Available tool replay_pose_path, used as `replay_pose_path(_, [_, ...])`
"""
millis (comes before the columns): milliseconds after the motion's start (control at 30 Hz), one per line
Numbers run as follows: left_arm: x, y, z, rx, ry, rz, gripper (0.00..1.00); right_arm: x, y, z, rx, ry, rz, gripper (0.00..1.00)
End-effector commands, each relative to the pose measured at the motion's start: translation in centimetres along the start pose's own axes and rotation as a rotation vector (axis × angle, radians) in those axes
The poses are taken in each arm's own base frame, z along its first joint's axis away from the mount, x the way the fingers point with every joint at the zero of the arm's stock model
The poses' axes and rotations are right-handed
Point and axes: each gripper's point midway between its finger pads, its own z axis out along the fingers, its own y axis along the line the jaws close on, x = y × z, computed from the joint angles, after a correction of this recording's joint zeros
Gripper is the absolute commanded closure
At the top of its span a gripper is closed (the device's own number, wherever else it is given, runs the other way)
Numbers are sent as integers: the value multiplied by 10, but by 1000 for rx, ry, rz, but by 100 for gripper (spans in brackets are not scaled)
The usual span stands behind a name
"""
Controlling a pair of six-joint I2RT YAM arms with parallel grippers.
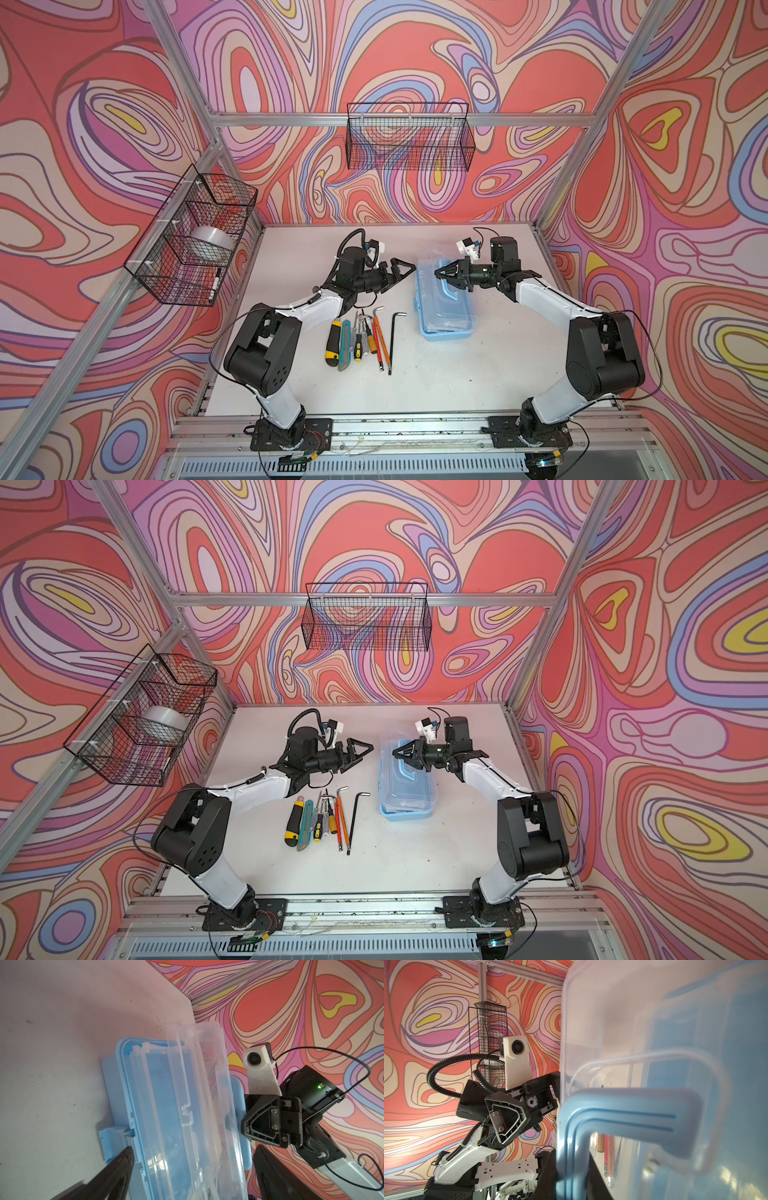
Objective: Pack the tool kit
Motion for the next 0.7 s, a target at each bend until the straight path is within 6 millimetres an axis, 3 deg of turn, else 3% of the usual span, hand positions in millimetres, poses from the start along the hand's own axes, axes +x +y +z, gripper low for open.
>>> replay_pose_path(0, [-4, -16, 12, 45, 5, 40, 8, -1, 34, -7, -111, 4, -104, 100])
replay_pose_path(267, [-5, -27, 34, 111, 27, 38, 8, 6, 41, -10, -145, 19, -112, 100])
replay_pose_path(667, [-3, -45, 56, 174, 53, 50, 10, 14, 23, -9, -98, 32, -88, 100])
